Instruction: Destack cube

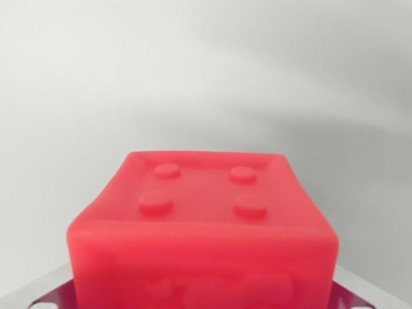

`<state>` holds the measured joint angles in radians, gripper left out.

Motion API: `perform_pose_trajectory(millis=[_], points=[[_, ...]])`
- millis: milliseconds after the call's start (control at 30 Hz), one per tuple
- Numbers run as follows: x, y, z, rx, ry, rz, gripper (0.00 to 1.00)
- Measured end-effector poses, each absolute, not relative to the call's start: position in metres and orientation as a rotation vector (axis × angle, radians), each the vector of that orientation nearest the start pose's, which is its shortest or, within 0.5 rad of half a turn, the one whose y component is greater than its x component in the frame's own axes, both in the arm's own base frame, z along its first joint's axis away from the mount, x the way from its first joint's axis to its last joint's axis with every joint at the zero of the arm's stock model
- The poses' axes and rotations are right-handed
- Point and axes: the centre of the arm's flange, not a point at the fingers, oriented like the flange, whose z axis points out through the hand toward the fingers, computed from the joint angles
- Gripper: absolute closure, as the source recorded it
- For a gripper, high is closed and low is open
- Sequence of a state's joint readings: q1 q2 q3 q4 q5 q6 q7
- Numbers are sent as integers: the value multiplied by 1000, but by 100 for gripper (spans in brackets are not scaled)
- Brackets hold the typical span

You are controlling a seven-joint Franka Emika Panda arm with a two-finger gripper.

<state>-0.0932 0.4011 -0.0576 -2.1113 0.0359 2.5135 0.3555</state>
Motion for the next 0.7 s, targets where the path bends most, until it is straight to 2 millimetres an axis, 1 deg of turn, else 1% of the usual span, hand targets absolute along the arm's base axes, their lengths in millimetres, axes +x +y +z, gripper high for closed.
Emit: perform_pose_trajectory(millis=[700], points=[[601,-57,213,-2959,1060,-5,100]])
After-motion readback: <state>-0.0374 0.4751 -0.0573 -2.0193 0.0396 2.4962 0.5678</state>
